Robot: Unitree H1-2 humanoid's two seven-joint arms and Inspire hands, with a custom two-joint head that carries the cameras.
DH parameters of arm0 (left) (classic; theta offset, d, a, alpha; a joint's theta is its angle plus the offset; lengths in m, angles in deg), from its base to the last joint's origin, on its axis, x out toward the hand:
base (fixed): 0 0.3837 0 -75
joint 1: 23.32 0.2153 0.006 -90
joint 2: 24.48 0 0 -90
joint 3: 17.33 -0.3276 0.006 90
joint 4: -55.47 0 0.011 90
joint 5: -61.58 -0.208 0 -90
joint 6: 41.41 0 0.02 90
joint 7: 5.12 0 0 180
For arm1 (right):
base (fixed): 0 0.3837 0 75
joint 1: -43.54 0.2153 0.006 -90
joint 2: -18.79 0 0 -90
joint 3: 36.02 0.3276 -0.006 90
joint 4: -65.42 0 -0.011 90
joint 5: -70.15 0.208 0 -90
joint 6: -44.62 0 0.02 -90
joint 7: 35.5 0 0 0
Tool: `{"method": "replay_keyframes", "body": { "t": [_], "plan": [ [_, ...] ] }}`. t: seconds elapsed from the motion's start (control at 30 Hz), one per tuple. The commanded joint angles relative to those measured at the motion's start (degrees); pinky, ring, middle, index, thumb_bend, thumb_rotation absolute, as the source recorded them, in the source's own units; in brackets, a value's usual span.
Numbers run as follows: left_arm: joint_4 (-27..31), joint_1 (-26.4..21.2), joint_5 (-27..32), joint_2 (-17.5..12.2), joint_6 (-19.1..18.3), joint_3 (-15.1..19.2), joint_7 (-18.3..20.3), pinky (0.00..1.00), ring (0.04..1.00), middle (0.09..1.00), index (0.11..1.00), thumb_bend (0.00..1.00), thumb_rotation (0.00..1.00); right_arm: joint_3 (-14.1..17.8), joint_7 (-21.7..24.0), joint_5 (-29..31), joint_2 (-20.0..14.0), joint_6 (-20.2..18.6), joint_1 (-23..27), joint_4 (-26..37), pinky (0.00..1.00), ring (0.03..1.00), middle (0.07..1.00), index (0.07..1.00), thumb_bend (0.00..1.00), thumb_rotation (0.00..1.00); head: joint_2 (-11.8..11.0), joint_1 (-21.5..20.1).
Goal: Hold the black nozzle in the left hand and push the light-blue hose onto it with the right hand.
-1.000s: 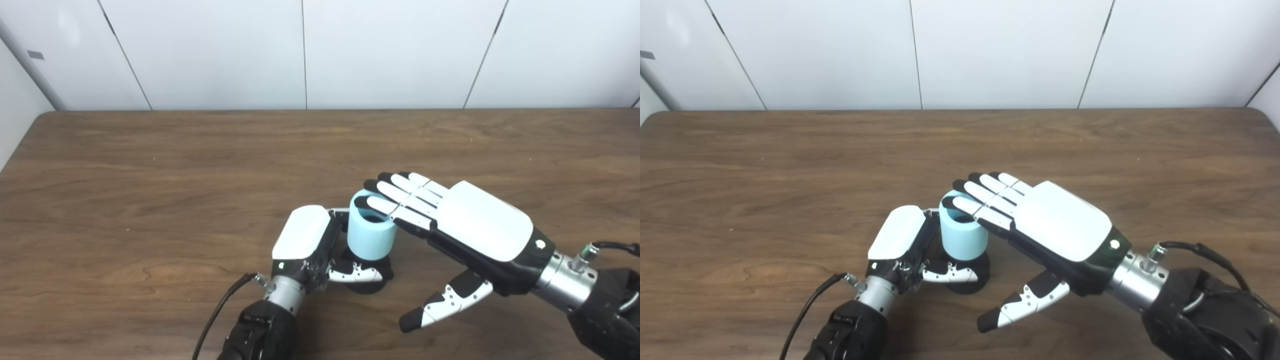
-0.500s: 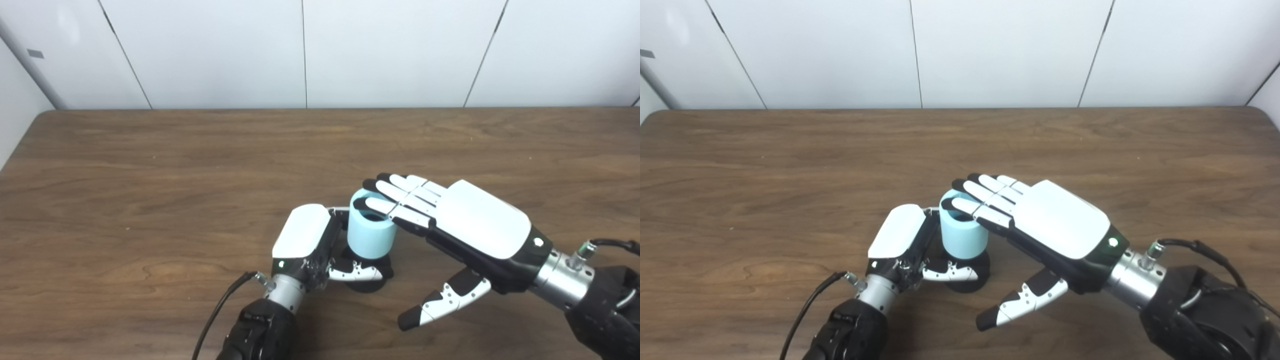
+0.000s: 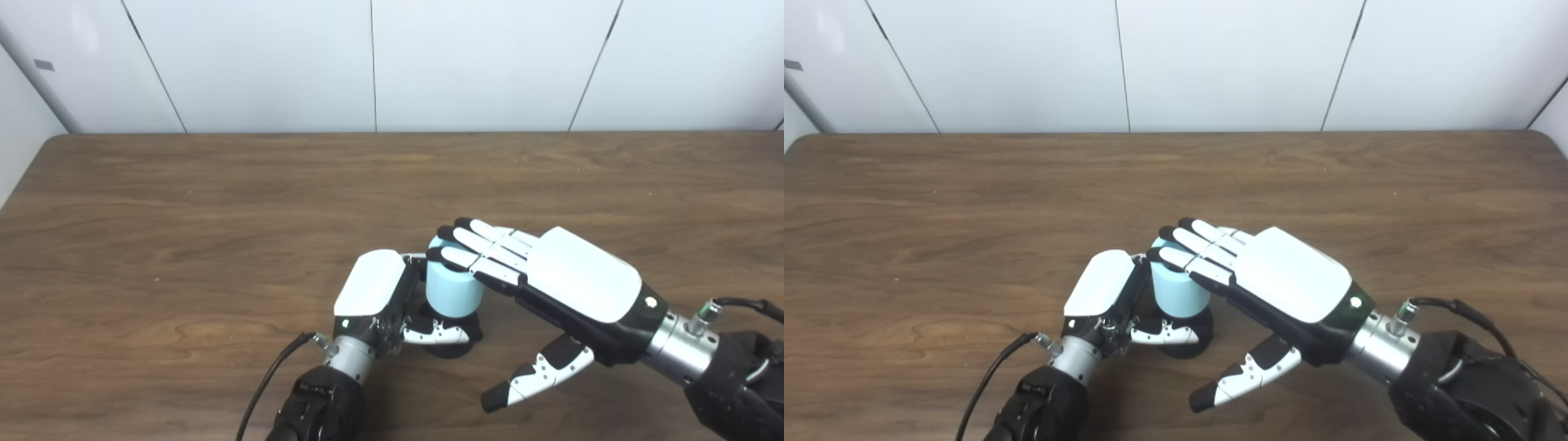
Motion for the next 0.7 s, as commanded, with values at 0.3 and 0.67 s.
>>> {"method": "replay_keyframes", "body": {
  "t": [0.3,0.67],
  "plan": [
    [-0.69,0.49,-1.81,-0.48,-1.66,-0.32,2.3,0.69,0.631,0.504,0.478,0.52,0.0,-0.95,-0.01,-1.09,-0.53,1.43,0.41,-0.83,0.9,0.957,0.966,0.932,0.67,0.82,0.13,0.05],
    [-0.16,0.55,-2.28,-0.25,-1.66,-0.29,2.62,0.69,0.631,0.512,0.473,0.52,0.0,-2.28,-0.17,-1.14,-1.2,1.3,-0.43,-2.28,0.89,0.963,0.933,0.911,0.66,0.82,0.7,0.07]
  ]
}}
